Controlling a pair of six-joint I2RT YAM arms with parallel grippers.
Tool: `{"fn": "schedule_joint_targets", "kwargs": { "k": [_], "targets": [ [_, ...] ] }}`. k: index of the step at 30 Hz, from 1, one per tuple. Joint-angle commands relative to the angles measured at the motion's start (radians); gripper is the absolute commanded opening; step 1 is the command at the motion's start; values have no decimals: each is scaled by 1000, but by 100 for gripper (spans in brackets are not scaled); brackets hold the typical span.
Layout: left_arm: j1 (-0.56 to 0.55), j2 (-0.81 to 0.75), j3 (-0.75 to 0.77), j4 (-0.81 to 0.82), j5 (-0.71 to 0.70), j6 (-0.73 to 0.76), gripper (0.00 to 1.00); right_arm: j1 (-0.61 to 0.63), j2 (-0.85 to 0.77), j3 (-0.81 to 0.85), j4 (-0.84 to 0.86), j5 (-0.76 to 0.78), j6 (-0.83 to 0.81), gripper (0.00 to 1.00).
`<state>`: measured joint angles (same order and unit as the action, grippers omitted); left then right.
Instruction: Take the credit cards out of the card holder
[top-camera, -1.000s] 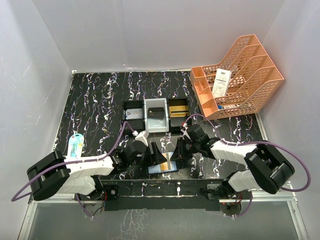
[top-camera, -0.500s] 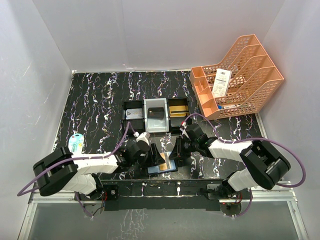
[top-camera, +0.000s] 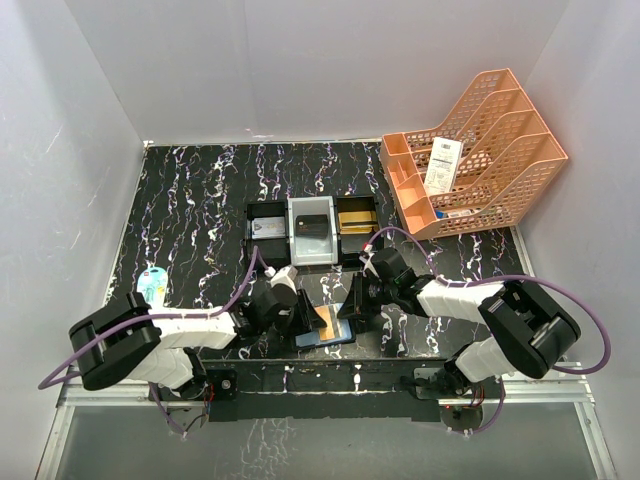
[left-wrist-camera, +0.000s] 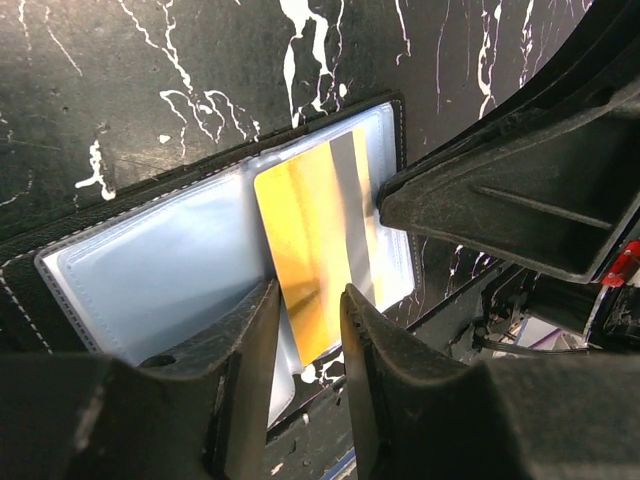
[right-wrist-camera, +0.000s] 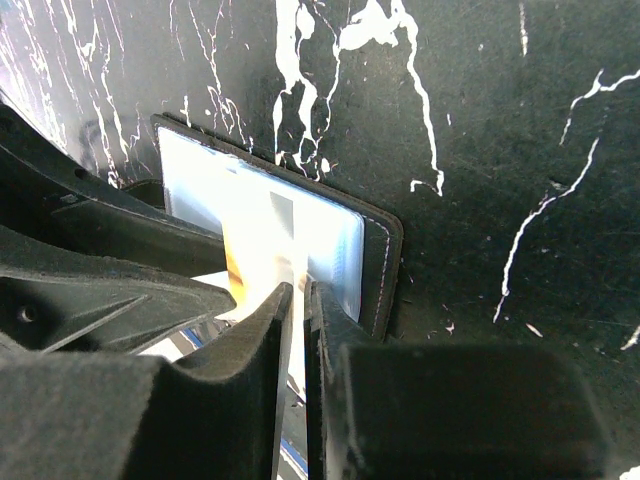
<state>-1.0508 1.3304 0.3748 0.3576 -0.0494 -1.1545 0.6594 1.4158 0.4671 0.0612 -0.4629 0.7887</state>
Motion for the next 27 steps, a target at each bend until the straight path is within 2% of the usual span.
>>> {"fn": "schedule_joint_targets", "kwargs": {
  "k": [1,16,21,25,27],
  "targets": [
    [-3,-33,-42,66,-9,-15,28,6,28,-33,-44,50,-28,10],
    [-3,-53,-59,146,19,7,13,6,25,-33,-26,20,-24,10],
    [-3,-44,-56,155,31,16,9,6,29,-35,-19,9,-23,9],
    [-3,-41,-54,151,37,18,0,5,30,-32,-20,12,-23,9],
    [-3,-46,-54,123,27,8,0,6,21,-32,-36,42,-23,9]
  ]
}}
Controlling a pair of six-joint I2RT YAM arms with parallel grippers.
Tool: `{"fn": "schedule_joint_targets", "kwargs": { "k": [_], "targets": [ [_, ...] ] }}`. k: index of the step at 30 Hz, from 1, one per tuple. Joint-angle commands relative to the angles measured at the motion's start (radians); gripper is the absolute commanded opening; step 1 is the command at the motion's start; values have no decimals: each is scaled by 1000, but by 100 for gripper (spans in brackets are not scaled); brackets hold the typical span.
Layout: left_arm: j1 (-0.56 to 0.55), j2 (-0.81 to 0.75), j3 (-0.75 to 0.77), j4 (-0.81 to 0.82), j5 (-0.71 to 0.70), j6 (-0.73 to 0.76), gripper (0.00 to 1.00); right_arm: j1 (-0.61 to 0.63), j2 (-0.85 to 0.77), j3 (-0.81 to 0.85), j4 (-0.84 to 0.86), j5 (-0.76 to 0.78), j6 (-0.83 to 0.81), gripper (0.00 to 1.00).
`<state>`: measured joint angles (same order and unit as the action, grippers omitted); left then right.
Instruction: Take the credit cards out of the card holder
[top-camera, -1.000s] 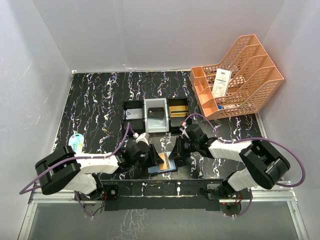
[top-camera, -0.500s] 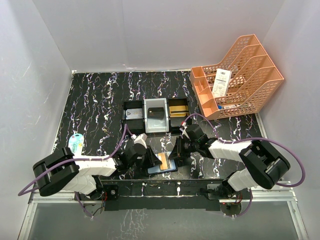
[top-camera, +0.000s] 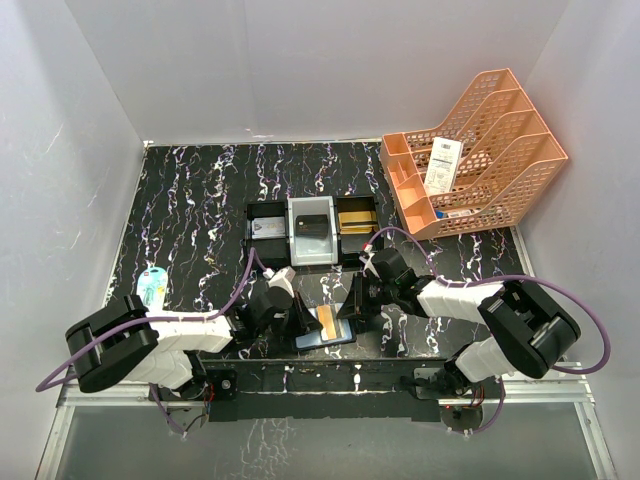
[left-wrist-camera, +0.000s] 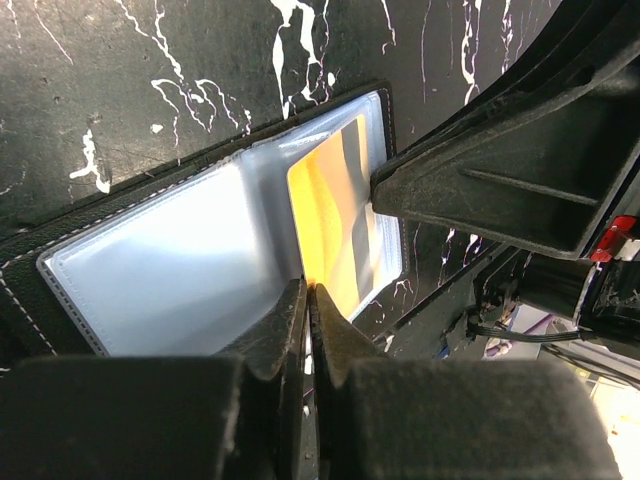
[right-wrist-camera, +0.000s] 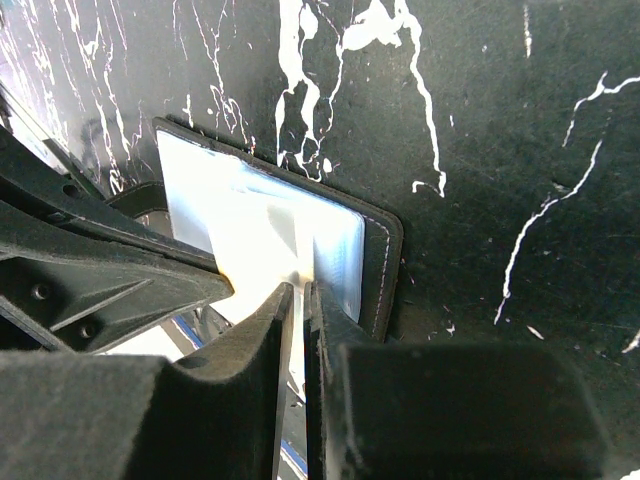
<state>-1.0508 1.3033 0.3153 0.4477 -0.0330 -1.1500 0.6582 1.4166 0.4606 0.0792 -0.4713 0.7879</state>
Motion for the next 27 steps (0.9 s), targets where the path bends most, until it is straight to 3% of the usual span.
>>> {"fn": "schedule_joint_targets", "kwargs": {
  "k": [1,6,12,21,27],
  "targets": [
    [-3,-23,7,12,5,-1,0,7,9,-27,-60,73,-19,9],
    [-3,-69,16,-96,-28,0,0,6,-27,-32,-61,113,-2,9],
    [-3,-133,-15,-116,-44,-1,0,6,-26,-4,-81,98,-17,10],
    [-3,-141,-14,-130,-41,5,0,6,-99,85,-132,30,-49,16],
    [-3,-129,-8,-120,-37,10,0,18,-90,96,-70,-65,-28,20]
  ]
}}
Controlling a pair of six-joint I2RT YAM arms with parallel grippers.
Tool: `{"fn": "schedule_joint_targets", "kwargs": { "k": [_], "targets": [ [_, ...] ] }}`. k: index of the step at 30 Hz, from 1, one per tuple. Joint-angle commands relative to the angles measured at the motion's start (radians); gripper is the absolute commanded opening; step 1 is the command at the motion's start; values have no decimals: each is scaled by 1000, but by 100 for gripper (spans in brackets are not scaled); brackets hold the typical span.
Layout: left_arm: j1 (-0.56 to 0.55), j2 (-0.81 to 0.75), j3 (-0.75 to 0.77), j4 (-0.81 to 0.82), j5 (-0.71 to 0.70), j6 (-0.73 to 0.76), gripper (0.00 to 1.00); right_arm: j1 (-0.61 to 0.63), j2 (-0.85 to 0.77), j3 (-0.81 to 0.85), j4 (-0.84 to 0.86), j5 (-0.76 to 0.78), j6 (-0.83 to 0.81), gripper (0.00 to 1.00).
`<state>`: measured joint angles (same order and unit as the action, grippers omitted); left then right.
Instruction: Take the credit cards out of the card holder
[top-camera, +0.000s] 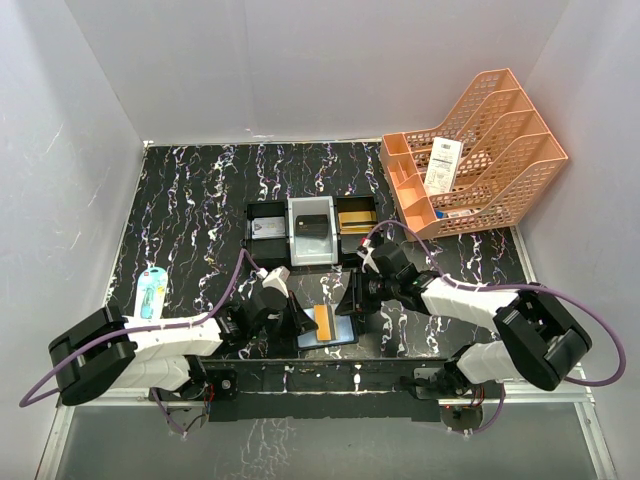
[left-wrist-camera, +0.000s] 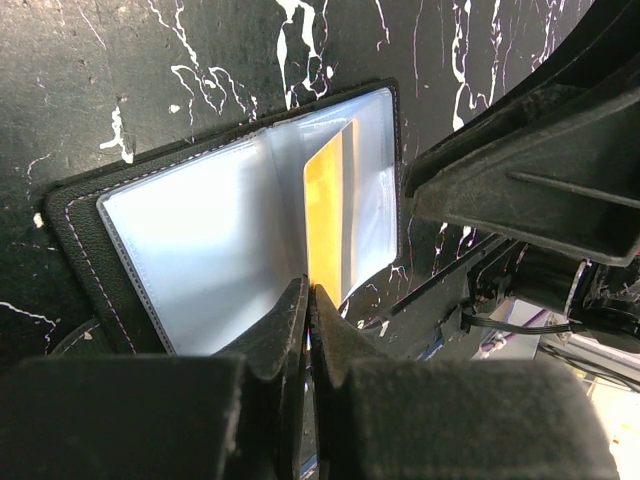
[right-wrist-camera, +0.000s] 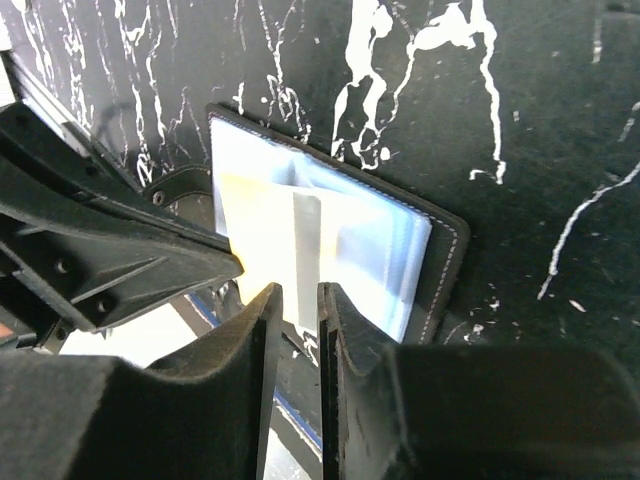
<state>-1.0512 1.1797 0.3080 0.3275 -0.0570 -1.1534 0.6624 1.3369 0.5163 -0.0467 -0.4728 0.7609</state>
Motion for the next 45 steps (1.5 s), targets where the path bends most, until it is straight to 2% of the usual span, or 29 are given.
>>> {"fn": "schedule_joint_targets", "kwargs": {
  "k": [1,8,12,16,22,26,31,39,45],
  "targets": [
    [-3,-4,-1,1,-12,12,0,21,-2,39,64,-65,2,21],
    [-3,8,1,11,-1,14,0,35,106,13,69,4,19,23],
    [-3,10,-1,26,7,17,0,36,144,-31,136,-37,31,22],
    [-3,17,-11,68,17,14,13,35,150,-53,150,-30,34,21],
    [-3,41,-15,121,29,9,20,36,145,-61,147,-22,32,21],
    [-3,63,-8,111,29,9,16,35,150,-60,148,-21,30,21],
    [-3,50,12,9,-4,8,0,34,139,-10,90,-10,-24,24],
    [-3,-30,-3,-67,-34,4,0,34,87,47,63,-5,-43,31],
    [-3,-77,-2,-118,-70,3,0,35,1,22,132,-53,-38,34]
  ]
}}
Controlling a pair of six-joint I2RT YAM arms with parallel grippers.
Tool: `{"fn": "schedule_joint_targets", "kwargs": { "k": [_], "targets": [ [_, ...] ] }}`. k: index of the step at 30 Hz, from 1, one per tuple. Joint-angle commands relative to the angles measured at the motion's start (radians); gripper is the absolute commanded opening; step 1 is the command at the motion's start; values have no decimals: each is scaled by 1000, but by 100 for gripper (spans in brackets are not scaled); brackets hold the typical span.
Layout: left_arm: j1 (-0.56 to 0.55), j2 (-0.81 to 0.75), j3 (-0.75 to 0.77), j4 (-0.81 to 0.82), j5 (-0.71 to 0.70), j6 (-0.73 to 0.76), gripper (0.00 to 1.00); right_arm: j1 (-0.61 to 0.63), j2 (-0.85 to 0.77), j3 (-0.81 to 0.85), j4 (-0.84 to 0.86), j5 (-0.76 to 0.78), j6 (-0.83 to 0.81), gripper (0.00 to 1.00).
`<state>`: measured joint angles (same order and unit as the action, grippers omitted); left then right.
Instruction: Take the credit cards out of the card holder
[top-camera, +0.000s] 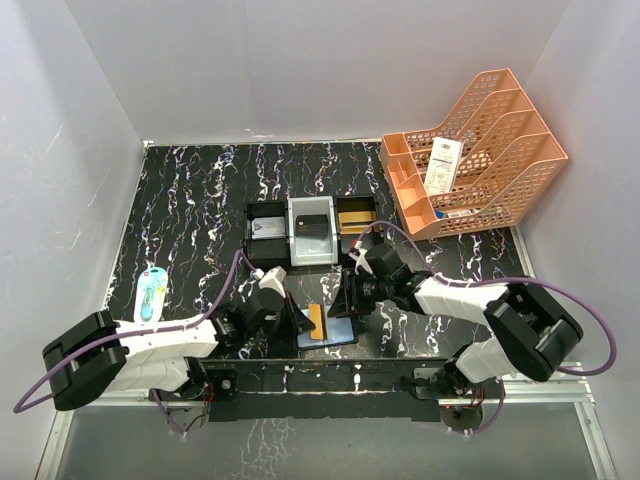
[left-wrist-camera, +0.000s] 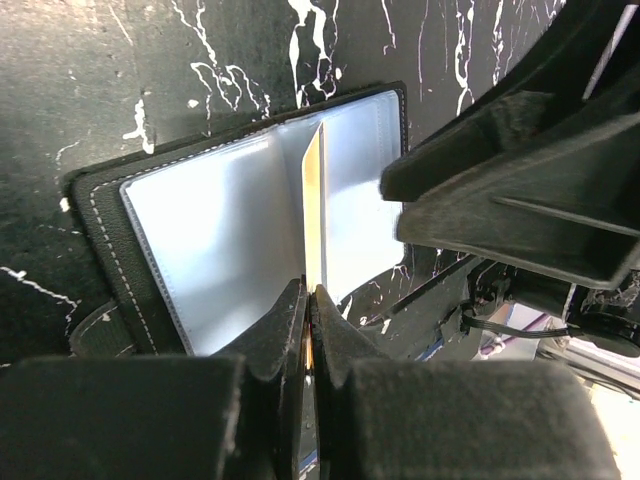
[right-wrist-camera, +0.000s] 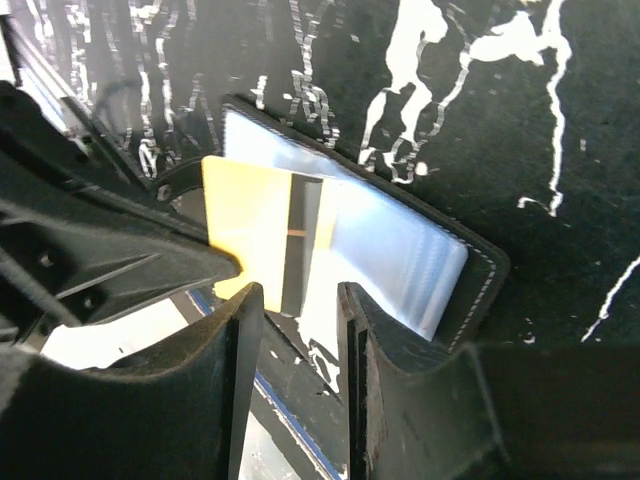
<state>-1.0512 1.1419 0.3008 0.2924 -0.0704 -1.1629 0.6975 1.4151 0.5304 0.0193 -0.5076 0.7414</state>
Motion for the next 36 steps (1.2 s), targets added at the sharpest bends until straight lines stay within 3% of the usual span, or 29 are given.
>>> {"fn": "schedule_joint_targets", "kwargs": {
  "k": [1,12,20,27,32,36],
  "targets": [
    [-3,-52,8,-94,-75,10,0,0,-94,0,82,-30,-23,36],
    [-3,-275,-58,-110,-110,-5,0,-1,-223,-30,114,-4,-46,58],
    [-3,-396,-109,-49,-98,13,0,-2,-340,-99,201,78,-24,61],
    [-3,-391,-148,93,-48,43,0,-1,-415,-174,318,81,19,64],
    [-3,-390,-183,232,-12,54,0,-1,-376,-173,330,25,66,63],
    [-3,-388,-187,292,18,70,0,-2,-299,-173,455,-70,118,59]
  ]
}}
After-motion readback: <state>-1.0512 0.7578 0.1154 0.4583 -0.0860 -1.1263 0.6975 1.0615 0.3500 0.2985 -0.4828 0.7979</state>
